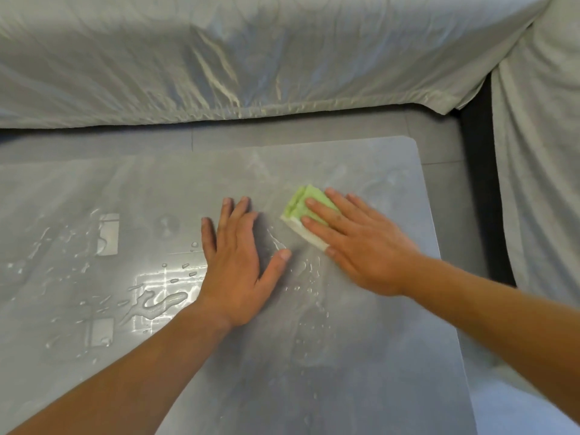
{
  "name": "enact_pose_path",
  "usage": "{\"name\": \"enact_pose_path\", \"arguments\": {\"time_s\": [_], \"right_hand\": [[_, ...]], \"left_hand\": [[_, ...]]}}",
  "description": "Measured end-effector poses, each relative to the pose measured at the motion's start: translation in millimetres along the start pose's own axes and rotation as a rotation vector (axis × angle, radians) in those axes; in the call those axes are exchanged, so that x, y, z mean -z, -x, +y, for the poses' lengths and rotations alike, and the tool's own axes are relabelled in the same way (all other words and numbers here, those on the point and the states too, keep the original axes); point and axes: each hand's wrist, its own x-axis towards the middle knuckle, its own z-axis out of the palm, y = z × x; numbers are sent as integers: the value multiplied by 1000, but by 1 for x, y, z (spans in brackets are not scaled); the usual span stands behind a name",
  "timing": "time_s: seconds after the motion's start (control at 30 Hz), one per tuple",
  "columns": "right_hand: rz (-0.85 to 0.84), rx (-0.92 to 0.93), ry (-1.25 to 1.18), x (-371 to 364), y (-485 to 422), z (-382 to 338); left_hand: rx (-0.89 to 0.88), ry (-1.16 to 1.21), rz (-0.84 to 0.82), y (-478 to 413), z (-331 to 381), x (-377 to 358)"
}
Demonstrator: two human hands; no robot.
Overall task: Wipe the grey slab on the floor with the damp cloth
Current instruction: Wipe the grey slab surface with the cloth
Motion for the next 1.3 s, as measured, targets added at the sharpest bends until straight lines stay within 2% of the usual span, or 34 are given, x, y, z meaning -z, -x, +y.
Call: {"name": "enact_pose_path", "arguments": {"time_s": [0.03,0.13,0.2,0.23,0.33,0.37,0.4,0.43,0.53,0.57,0.63,0.77,0.8,0.9,0.97,1.03,1.13,1.2,1.23,1.3], "right_hand": [[13,-65,-10,1,-1,18],[133,-599,-175,11,-25,55],[176,-781,-207,10,-35,30],[193,-742,-186,3,-31,5],[78,-334,-130,-8,11,-60],[44,-237,-122,-10,21,-55],[60,-214,-122,-10,24,-39],[93,-296,-132,-9,21,-19],[169,-796,-283,3,-2,33],[183,-876,-311,3,-6,30],[199,-862,-266,-2,3,-4],[107,-657,-245,-19,57,-66],[101,-676,-250,-21,59,-59],[189,-977,-305,-12,20,-26],[241,-1097,-362,-3,-11,-15],[249,-1028,-329,-2,-25,-32],[171,-707,-228,-5,-12,-63],[131,-565,-180,-2,-18,-46],[137,-541,-171,3,-33,-32],[171,-648,-213,14,-73,-7]], "left_hand": [[-5,-24,-10,0,0,0],[-10,-110,-43,1,-1,-2],[-13,-151,-59,0,-2,-3],[-14,-174,-66,0,-2,-3],[-12,-264,-99,-1,0,-3],[-8,-289,-112,-1,0,-3],[-6,-307,-122,-1,0,-3],[-7,-318,-127,-1,0,-3],[-8,-320,-127,0,-2,-3],[-10,-321,-120,0,-2,-3],[-7,-322,-113,0,0,-3],[5,-294,-98,-1,1,-3],[2,-264,-93,-1,0,-2],[-7,-170,-80,0,-2,1],[-11,-143,-75,0,-3,2],[-13,-118,-67,0,-3,2],[-14,15,-43,1,-4,6],[-1,155,-51,1,-6,11],[6,200,-58,1,-8,14],[3,198,-39,4,-10,17]]}}
